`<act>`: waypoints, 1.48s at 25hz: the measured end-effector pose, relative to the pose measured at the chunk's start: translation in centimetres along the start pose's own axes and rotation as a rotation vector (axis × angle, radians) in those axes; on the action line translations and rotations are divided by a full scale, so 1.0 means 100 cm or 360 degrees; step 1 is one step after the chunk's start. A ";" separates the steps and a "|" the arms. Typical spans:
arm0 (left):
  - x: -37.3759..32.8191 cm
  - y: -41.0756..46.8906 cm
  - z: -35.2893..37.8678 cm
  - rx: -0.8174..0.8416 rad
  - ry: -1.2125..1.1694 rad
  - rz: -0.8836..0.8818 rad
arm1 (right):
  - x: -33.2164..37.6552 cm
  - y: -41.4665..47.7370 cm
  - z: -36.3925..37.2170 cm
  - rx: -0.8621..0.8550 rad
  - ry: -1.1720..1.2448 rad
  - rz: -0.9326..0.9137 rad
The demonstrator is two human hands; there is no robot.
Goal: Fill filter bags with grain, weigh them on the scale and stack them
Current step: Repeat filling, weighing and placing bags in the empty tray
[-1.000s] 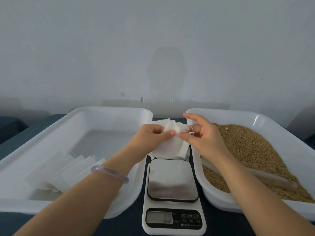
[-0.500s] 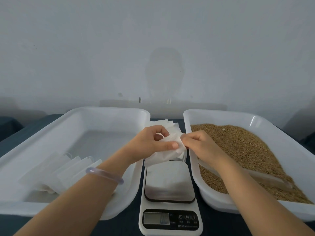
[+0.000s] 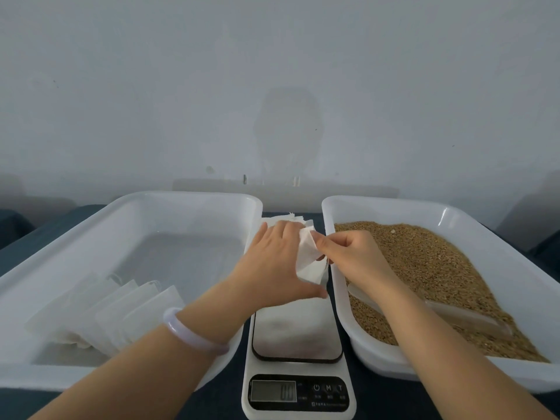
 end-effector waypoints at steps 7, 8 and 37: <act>0.023 0.002 -0.001 0.0232 -0.1077 -0.0355 | 0.016 -0.004 -0.005 -0.0014 0.0251 -0.0422; 0.022 0.000 -0.004 0.0307 -0.1406 -0.0323 | 0.018 -0.005 -0.008 -0.0015 0.0291 -0.0484; 0.009 -0.001 -0.010 0.0339 -0.1438 -0.0002 | 0.022 -0.017 0.007 0.0319 -0.0174 -0.0588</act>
Point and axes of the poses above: each hand's wrist, its own y-axis towards the middle knuckle, its own z-axis out of the palm, x = y × z, the point moved 5 cm from there along y, towards the middle knuckle, and after that the axes turned 6 degrees about x, right-handed, at the moved point
